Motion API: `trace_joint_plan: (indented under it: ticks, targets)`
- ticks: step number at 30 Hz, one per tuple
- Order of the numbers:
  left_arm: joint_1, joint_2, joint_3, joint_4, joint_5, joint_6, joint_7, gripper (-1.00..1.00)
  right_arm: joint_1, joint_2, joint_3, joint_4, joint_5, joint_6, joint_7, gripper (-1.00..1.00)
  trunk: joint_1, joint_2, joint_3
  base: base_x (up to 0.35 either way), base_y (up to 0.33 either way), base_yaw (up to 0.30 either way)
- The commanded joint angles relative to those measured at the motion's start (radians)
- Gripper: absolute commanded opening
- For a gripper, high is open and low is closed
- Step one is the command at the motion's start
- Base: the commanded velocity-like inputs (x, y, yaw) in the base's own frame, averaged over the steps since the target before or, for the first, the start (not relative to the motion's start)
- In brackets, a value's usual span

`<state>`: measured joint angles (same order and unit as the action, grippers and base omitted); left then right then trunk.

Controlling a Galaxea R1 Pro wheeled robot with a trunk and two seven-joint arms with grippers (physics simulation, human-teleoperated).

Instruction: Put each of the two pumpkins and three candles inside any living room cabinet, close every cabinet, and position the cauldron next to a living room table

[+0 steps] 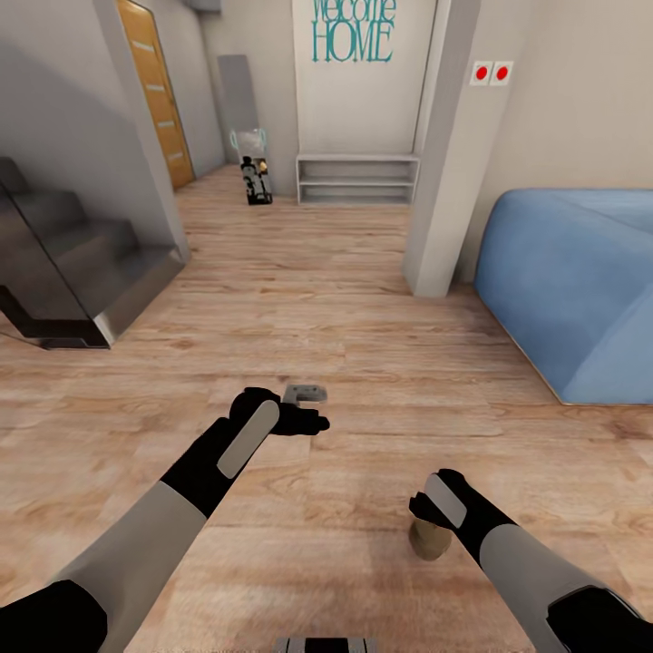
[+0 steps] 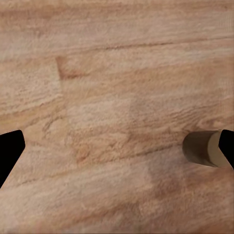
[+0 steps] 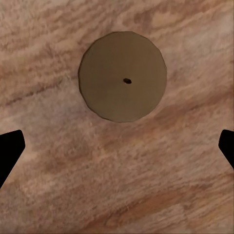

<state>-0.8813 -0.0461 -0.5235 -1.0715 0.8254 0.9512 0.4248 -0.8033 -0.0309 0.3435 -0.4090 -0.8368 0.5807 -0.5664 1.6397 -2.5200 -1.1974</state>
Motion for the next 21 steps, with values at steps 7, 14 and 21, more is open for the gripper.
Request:
trace_joint_plan:
  ticks: [7, 14, 21]
  targets:
    - [-0.001, 0.000, -0.001, 0.000, 0.011, 0.000, 0.011, 1.00, -0.001, -0.001, 0.008, -0.002, -0.009, 0.004, -0.007, 1.00, 0.003, -0.002, -0.028, 0.000, 0.000, 0.000]
    - [-0.001, 0.000, -0.001, 0.001, 0.011, 0.000, 0.011, 1.00, -0.001, -0.001, 0.009, -0.002, -0.009, 0.004, -0.007, 1.00, 0.006, -0.004, -0.055, 0.000, 0.000, 0.000]
    - [-0.001, -0.001, -0.001, 0.001, 0.009, 0.000, 0.012, 1.00, -0.001, -0.001, 0.009, -0.002, -0.009, 0.004, -0.007, 1.00, 0.009, -0.005, -0.078, 0.000, 0.000, 0.000]
